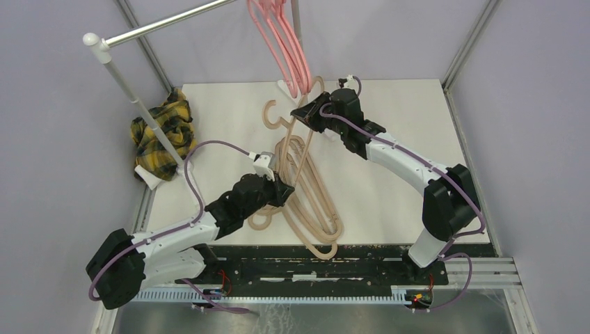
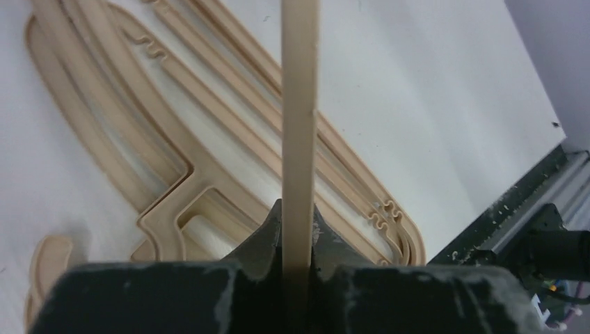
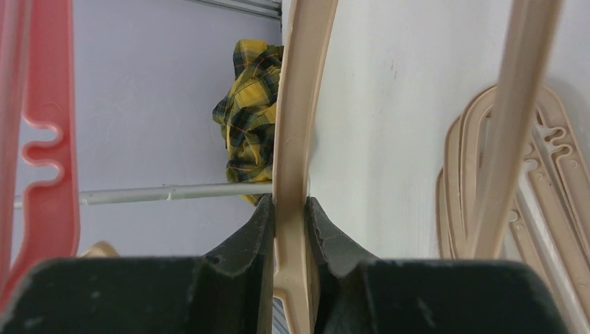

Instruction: Organize the hangers

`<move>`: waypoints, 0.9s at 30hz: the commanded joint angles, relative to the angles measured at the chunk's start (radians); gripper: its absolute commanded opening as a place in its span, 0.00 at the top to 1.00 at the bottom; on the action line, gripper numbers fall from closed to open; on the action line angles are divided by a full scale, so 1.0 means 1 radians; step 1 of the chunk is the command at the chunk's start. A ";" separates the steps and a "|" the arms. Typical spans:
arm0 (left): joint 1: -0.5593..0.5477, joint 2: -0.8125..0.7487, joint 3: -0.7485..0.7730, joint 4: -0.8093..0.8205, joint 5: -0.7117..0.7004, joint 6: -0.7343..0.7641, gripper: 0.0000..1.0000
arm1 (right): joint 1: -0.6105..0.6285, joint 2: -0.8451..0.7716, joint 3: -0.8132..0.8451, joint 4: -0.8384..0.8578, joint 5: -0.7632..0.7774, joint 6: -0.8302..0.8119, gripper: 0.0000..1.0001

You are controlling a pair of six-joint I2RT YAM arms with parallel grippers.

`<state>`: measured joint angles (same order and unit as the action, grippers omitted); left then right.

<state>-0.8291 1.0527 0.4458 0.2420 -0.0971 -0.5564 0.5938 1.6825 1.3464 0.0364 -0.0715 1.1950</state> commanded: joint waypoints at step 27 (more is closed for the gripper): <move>0.160 0.093 0.865 -1.029 -0.697 0.062 0.97 | -0.045 -0.607 -0.173 -0.742 0.377 -0.588 0.00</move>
<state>-0.7555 1.1130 1.1408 -0.8360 -0.7856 -0.6289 0.5495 1.1259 1.2011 -0.6376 0.2504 0.6781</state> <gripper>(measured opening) 0.121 0.999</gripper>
